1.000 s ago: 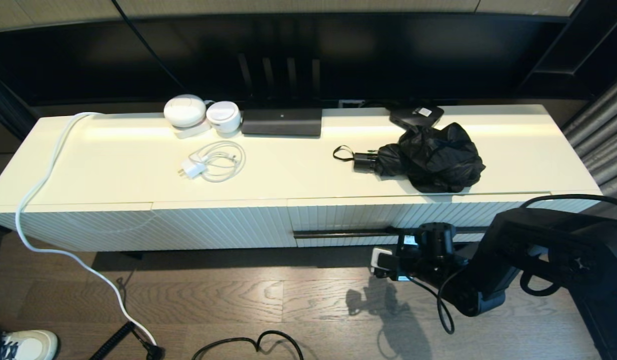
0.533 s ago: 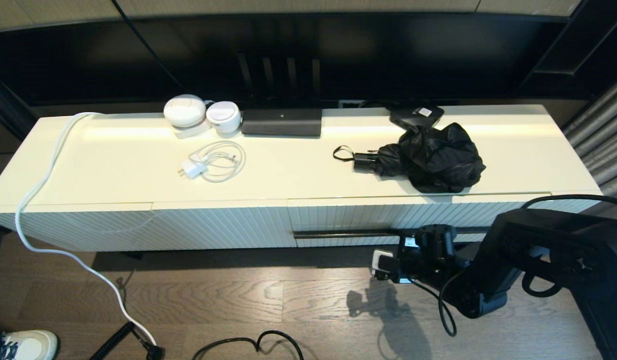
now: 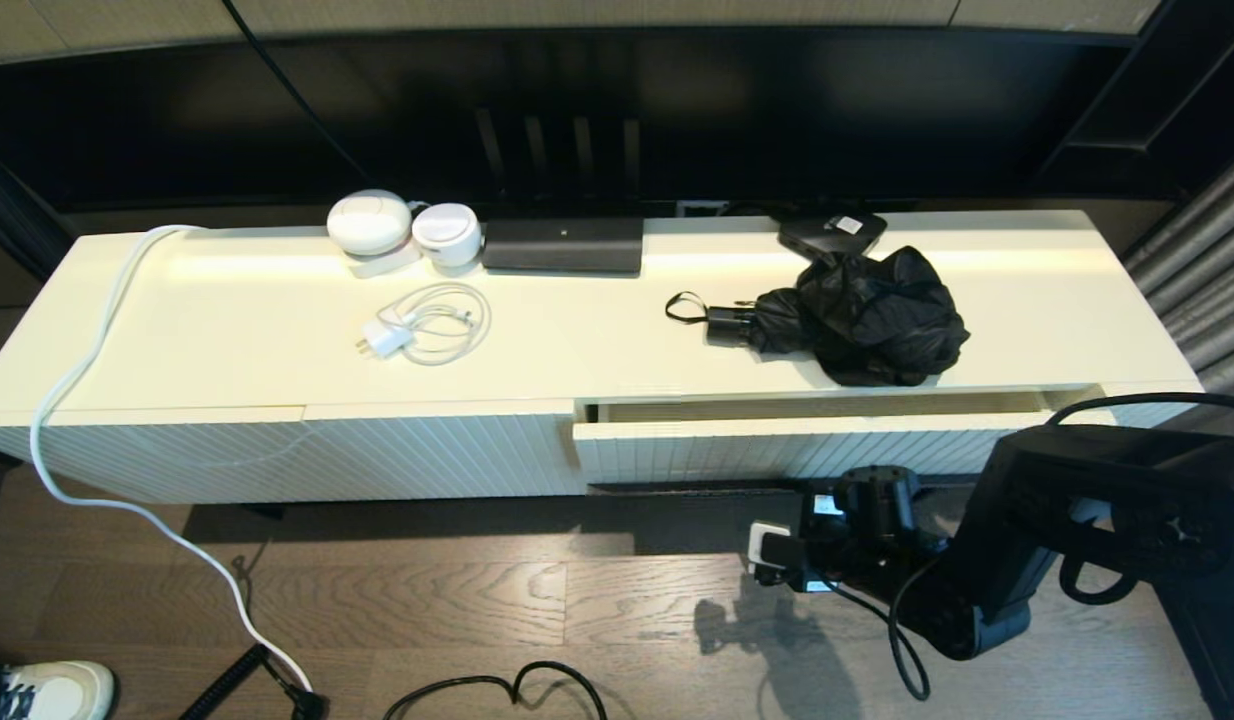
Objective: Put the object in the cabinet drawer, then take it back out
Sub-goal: Open the drawer
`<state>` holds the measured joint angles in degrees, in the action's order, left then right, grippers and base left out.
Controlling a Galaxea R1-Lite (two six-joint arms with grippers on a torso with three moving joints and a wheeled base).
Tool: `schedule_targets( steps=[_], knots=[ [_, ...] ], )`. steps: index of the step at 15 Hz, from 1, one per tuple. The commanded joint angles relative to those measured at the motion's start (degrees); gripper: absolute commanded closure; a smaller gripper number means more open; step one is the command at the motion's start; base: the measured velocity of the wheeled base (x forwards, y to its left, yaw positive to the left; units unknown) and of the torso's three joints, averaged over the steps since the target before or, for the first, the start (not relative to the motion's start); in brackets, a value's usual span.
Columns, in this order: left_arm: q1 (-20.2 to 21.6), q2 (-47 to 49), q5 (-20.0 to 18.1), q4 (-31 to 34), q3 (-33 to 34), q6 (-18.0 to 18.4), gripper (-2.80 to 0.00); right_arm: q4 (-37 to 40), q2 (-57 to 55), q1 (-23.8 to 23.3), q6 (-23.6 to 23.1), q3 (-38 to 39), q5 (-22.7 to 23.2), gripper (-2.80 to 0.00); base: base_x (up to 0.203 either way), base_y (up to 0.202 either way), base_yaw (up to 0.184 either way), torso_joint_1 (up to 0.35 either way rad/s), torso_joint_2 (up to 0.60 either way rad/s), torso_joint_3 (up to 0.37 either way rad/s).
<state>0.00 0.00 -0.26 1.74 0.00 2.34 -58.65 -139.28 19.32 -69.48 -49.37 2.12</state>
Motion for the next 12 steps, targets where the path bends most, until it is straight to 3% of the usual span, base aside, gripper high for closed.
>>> schedule_targets(
  steps=[1, 12],
  knots=[
    [-0.08, -0.09, -0.01, 0.01, 0.0, 0.03, 0.0, -0.18, 0.45, 0.47, -0.33, 1.66, 0.08, -2.8, 0.0, 0.0, 0.0, 0.0, 0.0, 0.0],
    [0.0, -0.09, -0.01, 0.01, 0.0, 0.03, 0.0, -1.03, 8.89, 1.63, -0.13, 12.42, -0.04, -2.8, 0.0, 0.0, 0.0, 0.0, 0.0, 0.0]
  ],
)
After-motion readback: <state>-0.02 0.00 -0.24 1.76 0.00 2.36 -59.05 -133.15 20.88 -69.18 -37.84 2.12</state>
